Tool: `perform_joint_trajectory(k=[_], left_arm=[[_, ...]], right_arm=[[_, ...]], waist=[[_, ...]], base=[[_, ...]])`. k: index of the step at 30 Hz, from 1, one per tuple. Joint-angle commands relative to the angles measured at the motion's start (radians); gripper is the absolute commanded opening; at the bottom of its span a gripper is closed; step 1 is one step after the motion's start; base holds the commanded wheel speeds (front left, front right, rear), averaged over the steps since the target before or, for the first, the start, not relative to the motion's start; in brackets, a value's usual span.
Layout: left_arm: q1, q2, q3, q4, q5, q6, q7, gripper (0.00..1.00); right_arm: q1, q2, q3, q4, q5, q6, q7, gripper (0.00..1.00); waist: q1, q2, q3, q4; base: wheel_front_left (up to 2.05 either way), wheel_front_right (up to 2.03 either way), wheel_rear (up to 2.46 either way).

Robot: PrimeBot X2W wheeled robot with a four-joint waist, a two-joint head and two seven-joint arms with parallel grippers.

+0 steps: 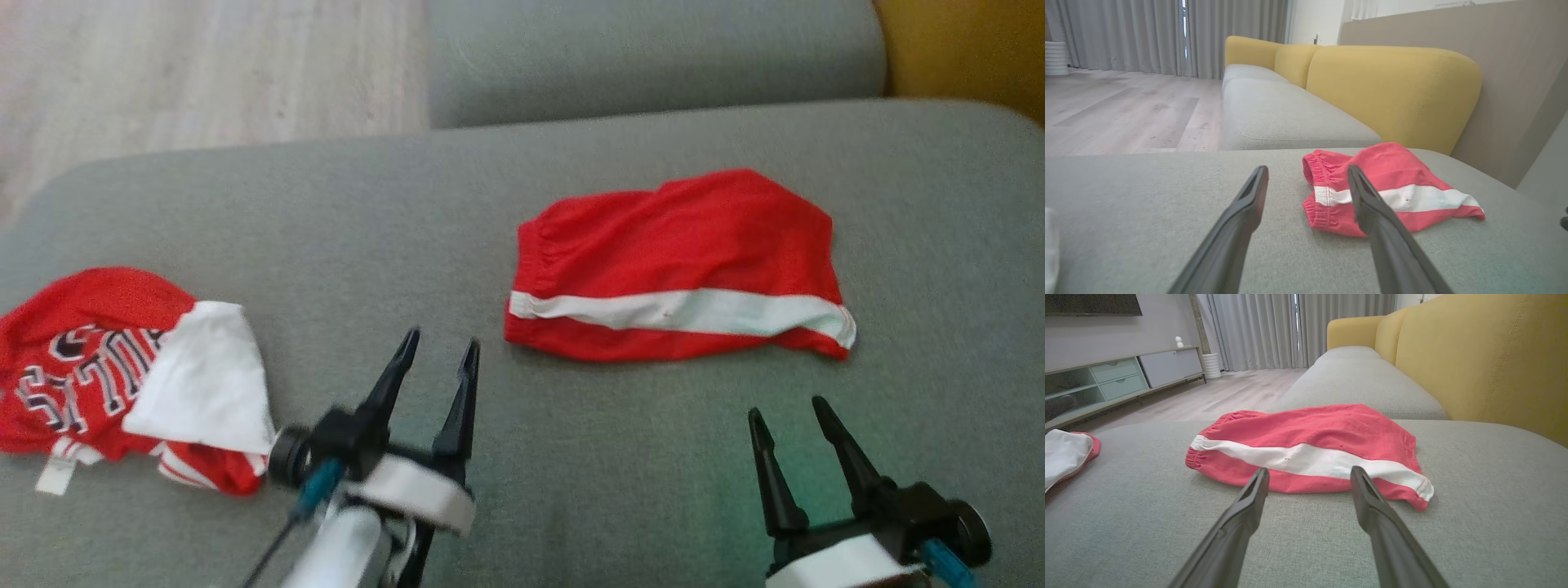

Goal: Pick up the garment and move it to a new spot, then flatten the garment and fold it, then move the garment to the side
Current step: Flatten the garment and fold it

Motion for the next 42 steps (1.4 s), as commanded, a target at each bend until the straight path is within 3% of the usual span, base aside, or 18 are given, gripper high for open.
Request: perform_joint_trajectory(k=[1, 10, 21, 28, 29, 31, 33, 35, 42], left_arm=[[-0.067, -0.003, 0.018, 0.0, -0.011, -0.008, -0.008, 1.0], [-0.297, -0.003, -0.074, 0.262, -0.183, -0.086, 0.051, 1.0], [-0.423, 0.0, -0.091, 0.5, -0.204, -0.085, 0.036, 1.0], [-0.453, 0.0, -0.088, 0.565, -0.221, -0.093, 0.015, 0.99], [-0.456, -0.001, -0.09, 0.569, -0.223, -0.095, 0.012, 0.81], [-0.457, -0.001, -0.092, 0.575, -0.231, -0.097, 0.005, 0.53], [-0.453, -0.001, -0.096, 0.574, -0.242, -0.1, 0.001, 0.38], [-0.449, -0.002, -0.105, 0.563, -0.251, -0.102, -0.003, 0.0], [-0.411, 0.011, -0.147, 0.455, -0.293, -0.104, -0.009, 0.0]], right_arm=[[-0.049, -0.006, 0.028, -0.034, -0.007, -0.001, -0.006, 1.0], [-0.097, -0.006, 0.049, -0.03, -0.025, -0.001, -0.006, 1.0], [-0.11, -0.006, 0.072, -0.026, -0.021, -0.001, -0.006, 1.0], [-0.112, -0.006, 0.068, -0.027, -0.018, -0.001, -0.006, 1.0], [-0.112, -0.006, 0.066, -0.027, -0.018, -0.001, -0.006, 1.0], [-0.112, -0.006, 0.064, -0.027, -0.017, -0.001, -0.006, 1.0], [-0.112, -0.006, 0.062, -0.026, -0.017, -0.001, -0.006, 1.0], [-0.112, -0.006, 0.058, -0.026, -0.015, -0.001, -0.006, 1.0], [-0.11, -0.006, 0.055, -0.028, -0.011, -0.001, -0.006, 1.0]], waist=[[-0.0001, 0.0, 0.041, -0.038], [-0.0001, 0.0, 0.111, -0.127], [-0.0001, 0.0, 0.137, -0.204], [-0.0001, 0.0, 0.143, -0.221], [-0.0001, 0.0, 0.144, -0.222], [-0.0001, 0.0, 0.145, -0.224], [-0.0001, 0.0, 0.145, -0.222], [-0.0001, 0.0, 0.145, -0.218], [-0.0001, 0.0, 0.135, -0.185]], base=[[0.0, 0.0, 0.0], [0.0, 0.0, 0.0], [0.0, 0.0, 0.0], [0.0, 0.0, 0.0], [0.0, 0.0, 0.0], [0.0, 0.0, 0.0], [0.0, 0.0, 0.0], [0.0, 0.0, 0.0], [0.0, 0.0, 0.0]])
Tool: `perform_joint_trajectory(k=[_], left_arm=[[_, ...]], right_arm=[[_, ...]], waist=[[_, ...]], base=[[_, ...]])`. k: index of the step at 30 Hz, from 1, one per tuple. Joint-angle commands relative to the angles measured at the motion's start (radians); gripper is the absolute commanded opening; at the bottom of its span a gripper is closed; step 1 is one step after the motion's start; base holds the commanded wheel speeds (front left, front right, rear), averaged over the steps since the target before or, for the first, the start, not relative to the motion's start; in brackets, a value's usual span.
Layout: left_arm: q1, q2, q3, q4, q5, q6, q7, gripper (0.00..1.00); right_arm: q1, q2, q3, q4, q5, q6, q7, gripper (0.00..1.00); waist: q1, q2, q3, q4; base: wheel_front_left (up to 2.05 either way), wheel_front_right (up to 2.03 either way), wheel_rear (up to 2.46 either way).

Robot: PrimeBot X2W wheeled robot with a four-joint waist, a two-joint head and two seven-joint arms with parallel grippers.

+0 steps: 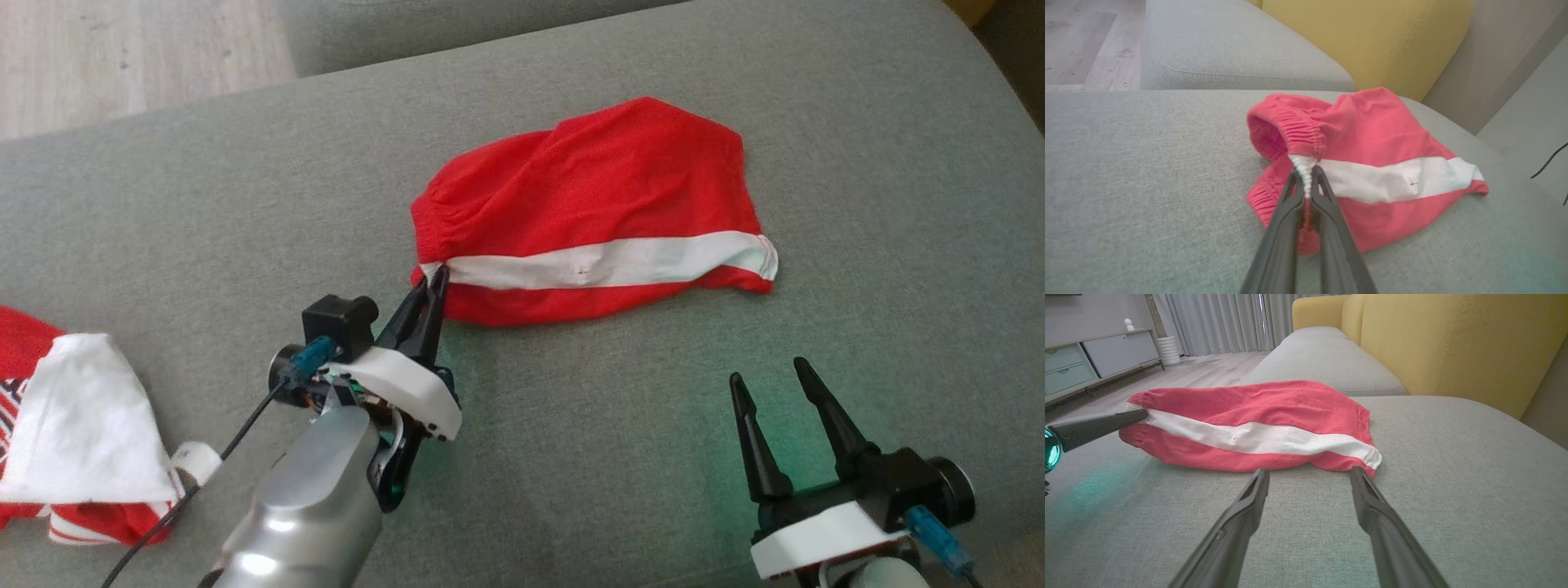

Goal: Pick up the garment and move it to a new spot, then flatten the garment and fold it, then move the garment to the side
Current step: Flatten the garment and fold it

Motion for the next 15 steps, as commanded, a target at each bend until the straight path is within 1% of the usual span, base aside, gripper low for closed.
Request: perform_joint_trajectory(k=[1, 9, 10, 15], left_arm=[[-0.003, 0.025, 0.029, -0.046, -0.004, -0.005, -0.012, 0.0], [0.101, 0.092, 0.05, -0.161, 0.013, -0.005, -0.013, 0.0], [0.125, 0.112, 0.063, -0.188, 0.025, 0.001, -0.013, 0.0], [0.17, 0.153, 0.086, -0.238, 0.049, 0.023, -0.013, 0.0]], right_arm=[[-0.03, -0.006, 0.024, -0.029, 0.006, -0.001, -0.006, 1.0], [-0.024, -0.006, 0.013, -0.032, 0.027, -0.001, -0.006, 1.0], [-0.023, -0.006, 0.013, -0.033, 0.034, -0.001, -0.006, 1.0], [-0.034, -0.006, 0.001, -0.018, 0.049, -0.001, -0.006, 1.0]], waist=[[0.0, 0.0, -0.006, 0.008], [0.0, 0.0, -0.03, 0.056], [0.0, 0.0, -0.032, 0.075], [0.0, 0.0, -0.028, 0.129]], base=[[0.0, 0.0, 0.0], [0.0, 0.0, 0.0], [0.0, 0.0, 0.0], [0.0, 0.0, 0.0]])
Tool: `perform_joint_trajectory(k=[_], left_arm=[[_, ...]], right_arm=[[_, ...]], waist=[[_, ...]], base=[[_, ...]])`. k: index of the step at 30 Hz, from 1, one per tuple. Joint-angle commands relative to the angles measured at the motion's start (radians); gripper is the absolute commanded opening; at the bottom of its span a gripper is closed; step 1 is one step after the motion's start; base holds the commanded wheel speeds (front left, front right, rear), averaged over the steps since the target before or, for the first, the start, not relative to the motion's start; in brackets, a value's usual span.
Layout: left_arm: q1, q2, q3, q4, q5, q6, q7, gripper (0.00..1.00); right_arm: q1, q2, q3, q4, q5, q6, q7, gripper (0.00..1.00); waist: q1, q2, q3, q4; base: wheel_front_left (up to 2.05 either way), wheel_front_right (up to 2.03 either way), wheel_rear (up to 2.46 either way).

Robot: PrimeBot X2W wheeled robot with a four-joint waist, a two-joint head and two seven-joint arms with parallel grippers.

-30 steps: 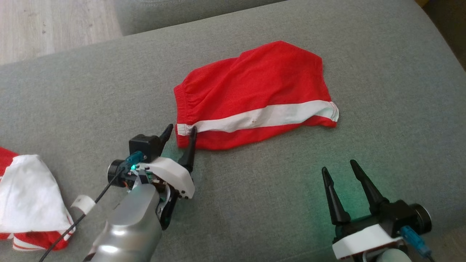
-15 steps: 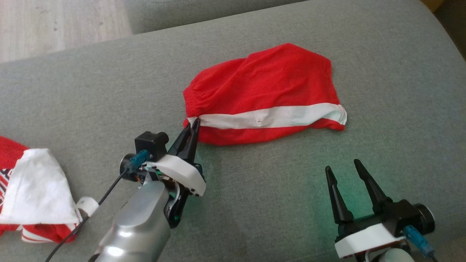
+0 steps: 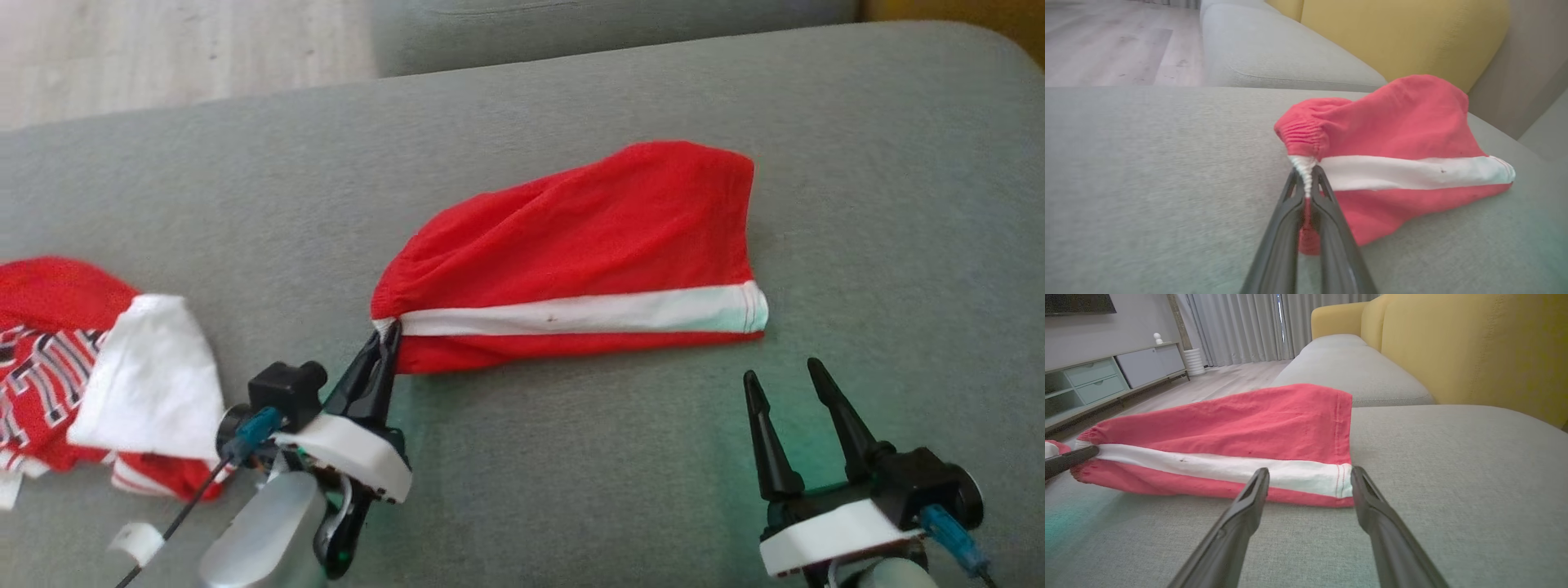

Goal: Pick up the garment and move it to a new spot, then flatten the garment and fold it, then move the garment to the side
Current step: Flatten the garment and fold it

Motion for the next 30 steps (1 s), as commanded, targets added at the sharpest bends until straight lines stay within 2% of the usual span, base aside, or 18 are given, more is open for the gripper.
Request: perform_joint_trajectory(k=[1, 5, 11, 17, 24, 25, 27, 28, 29, 30], left_arm=[[-0.016, 0.03, 0.043, -0.035, 0.01, 0.01, -0.012, 0.0], [-0.006, 0.047, 0.061, -0.07, 0.032, 0.033, -0.013, 0.0], [-0.005, 0.05, 0.063, -0.086, 0.052, 0.038, -0.013, 0.0], [-0.017, 0.037, 0.062, -0.09, 0.068, 0.035, -0.013, 0.0], [-0.026, 0.024, 0.068, -0.097, 0.084, 0.031, -0.013, 0.0], [-0.026, 0.023, 0.069, -0.097, 0.087, 0.03, -0.013, 0.0], [-0.024, 0.022, 0.073, -0.099, 0.093, 0.03, -0.013, 0.0], [-0.023, 0.022, 0.076, -0.1, 0.096, 0.03, -0.013, 0.0], [-0.02, 0.022, 0.079, -0.101, 0.098, 0.031, -0.013, 0.0], [-0.017, 0.022, 0.082, -0.101, 0.1, 0.031, -0.013, 0.0]], right_arm=[[-0.04, -0.006, 0.017, -0.014, 0.006, -0.001, -0.006, 1.0], [-0.087, -0.006, 0.004, 0.062, 0.028, -0.001, -0.006, 1.0], [-0.194, -0.006, 0.004, 0.207, 0.082, -0.001, -0.006, 1.0], [-0.306, -0.006, 0.05, 0.378, 0.16, -0.001, -0.006, 1.0], [-0.337, -0.006, 0.082, 0.43, 0.189, -0.001, -0.006, 1.0], [-0.335, -0.006, 0.081, 0.428, 0.186, -0.001, -0.006, 0.91], [-0.328, -0.006, 0.078, 0.417, 0.18, -0.001, -0.006, 0.49], [-0.323, -0.006, 0.074, 0.405, 0.177, -0.001, -0.006, 0.31], [-0.317, -0.006, 0.07, 0.398, 0.18, -0.001, -0.006, 0.0], [-0.311, -0.006, 0.069, 0.394, 0.184, -0.001, -0.006, 0.0]], waist=[[0.0001, 0.0, 0.006, 0.028], [0.0001, 0.0, 0.02, 0.061], [0.0001, 0.0, 0.042, 0.093], [0.0001, 0.0, 0.056, 0.119], [0.0001, 0.0, 0.061, 0.135], [0.0001, 0.0, 0.06, 0.136], [0.0001, 0.0, 0.057, 0.136], [0.0001, 0.0, 0.055, 0.134], [0.0001, 0.0, 0.052, 0.132], [0.0001, 0.0, 0.049, 0.13]], base=[[0.0, 0.0, 0.0], [0.0, 0.0, 0.0], [0.0, 0.0, 0.0], [0.0, 0.0, 0.0], [0.0, 0.0, 0.0], [0.0, 0.0, 0.0], [0.0, 0.0, 0.0], [0.0, 0.0, 0.0], [0.0, 0.0, 0.0], [0.0, 0.0, 0.0]])
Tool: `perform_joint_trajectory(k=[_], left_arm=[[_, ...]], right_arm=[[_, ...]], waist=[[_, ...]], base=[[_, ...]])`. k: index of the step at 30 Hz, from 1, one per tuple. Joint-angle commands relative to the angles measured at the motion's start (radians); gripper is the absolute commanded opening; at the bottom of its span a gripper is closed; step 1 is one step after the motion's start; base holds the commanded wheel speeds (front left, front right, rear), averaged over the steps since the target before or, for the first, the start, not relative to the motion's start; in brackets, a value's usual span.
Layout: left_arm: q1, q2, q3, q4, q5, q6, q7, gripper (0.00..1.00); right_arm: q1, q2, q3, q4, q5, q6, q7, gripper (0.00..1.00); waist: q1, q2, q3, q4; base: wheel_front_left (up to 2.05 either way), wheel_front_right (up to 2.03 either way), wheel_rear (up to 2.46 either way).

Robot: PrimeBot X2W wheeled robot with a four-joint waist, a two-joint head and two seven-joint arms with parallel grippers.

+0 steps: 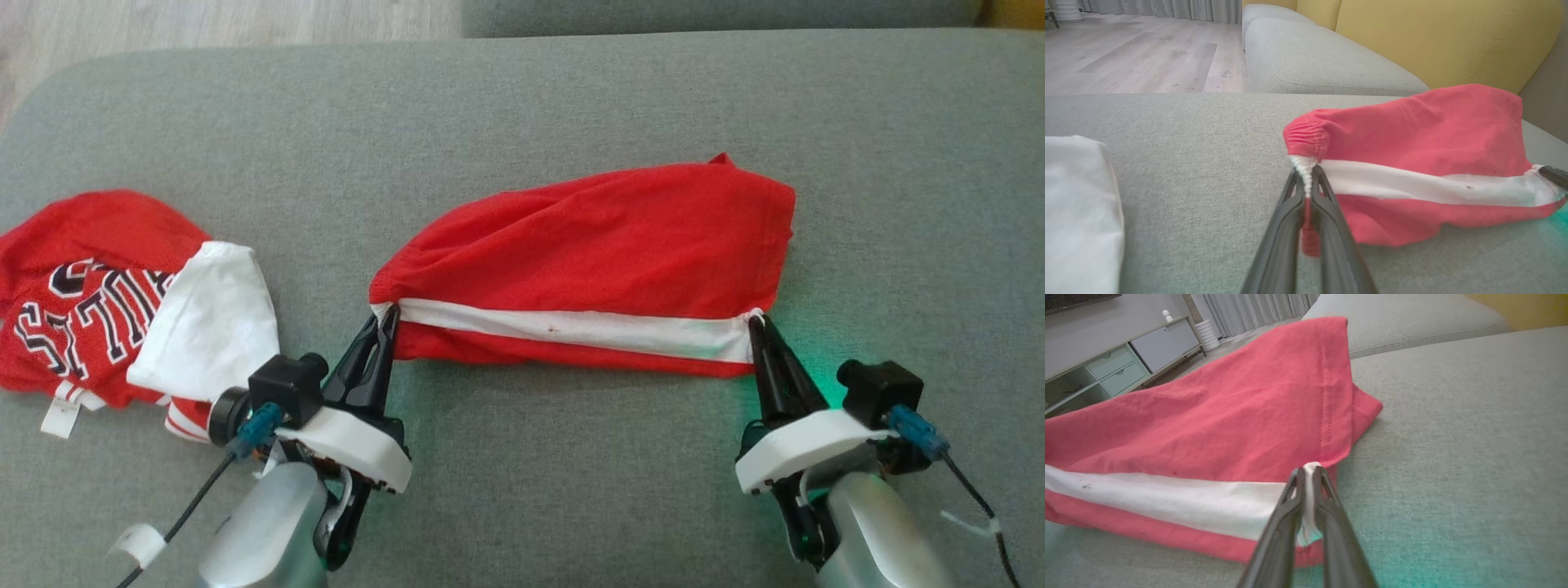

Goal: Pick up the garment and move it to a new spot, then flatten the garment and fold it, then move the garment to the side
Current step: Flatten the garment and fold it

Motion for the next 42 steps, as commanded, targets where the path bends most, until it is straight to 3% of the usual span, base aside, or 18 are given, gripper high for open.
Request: perform_joint_trajectory(k=[1, 8, 18, 25, 30, 34, 37, 42], left_arm=[[-0.032, 0.017, 0.041, -0.028, 0.008, 0.002, -0.013, 0.0], [-0.015, 0.017, 0.061, -0.057, 0.021, -0.003, -0.013, 0.0], [-0.058, 0.068, 0.095, -0.315, 0.0, -0.032, -0.002, 0.0], [-0.18, 0.117, 0.1, -0.508, 0.004, -0.037, 0.091, 0.0], [-0.366, 0.158, 0.084, -0.496, -0.005, -0.044, 0.237, 0.0], [-0.555, 0.18, 0.052, -0.387, 0.0, -0.049, 0.285, 0.0], [-0.757, 0.186, 0.008, -0.24, 0.043, -0.051, 0.23, 0.0], [-0.969, 0.155, -0.001, -0.07, 0.102, -0.051, 0.075, 0.0]], right_arm=[[0.0, -0.003, 0.023, -0.032, 0.004, -0.001, -0.006, 0.0], [0.016, -0.003, 0.001, -0.089, -0.02, -0.001, -0.006, 0.0], [0.017, -0.024, -0.118, -0.427, -0.049, -0.001, -0.006, 0.0], [-0.108, -0.148, -0.088, -0.534, -0.031, -0.001, 0.003, 0.0], [-0.331, -0.269, -0.016, -0.513, 0.031, -0.001, 0.086, 0.0], [-0.548, -0.31, 0.031, -0.397, 0.125, -0.001, 0.117, 0.0], [-0.762, -0.331, 0.089, -0.237, 0.204, -0.001, 0.085, 0.0], [-0.977, -0.351, 0.141, -0.109, 0.259, -0.001, 0.028, 0.0]], waist=[[-0.0001, 0.0, -0.007, -0.006], [-0.0001, 0.0, -0.044, -0.031], [-0.0001, 0.0, -0.129, -0.103], [-0.0001, 0.0, -0.134, -0.141], [-0.0001, 0.0, -0.083, -0.152], [-0.0001, 0.0, -0.005, -0.149], [-0.0001, 0.0, 0.075, -0.139], [-0.0001, 0.0, 0.159, -0.122]], base=[[0.0, 0.0, 0.0], [0.0, 0.0, 0.0], [0.0, 0.0, 0.0], [0.0, 0.0, 0.0], [0.0, 0.0, 0.0], [0.0, 0.0, 0.0], [0.0, 0.0, 0.0], [0.0, 0.0, 0.0]])
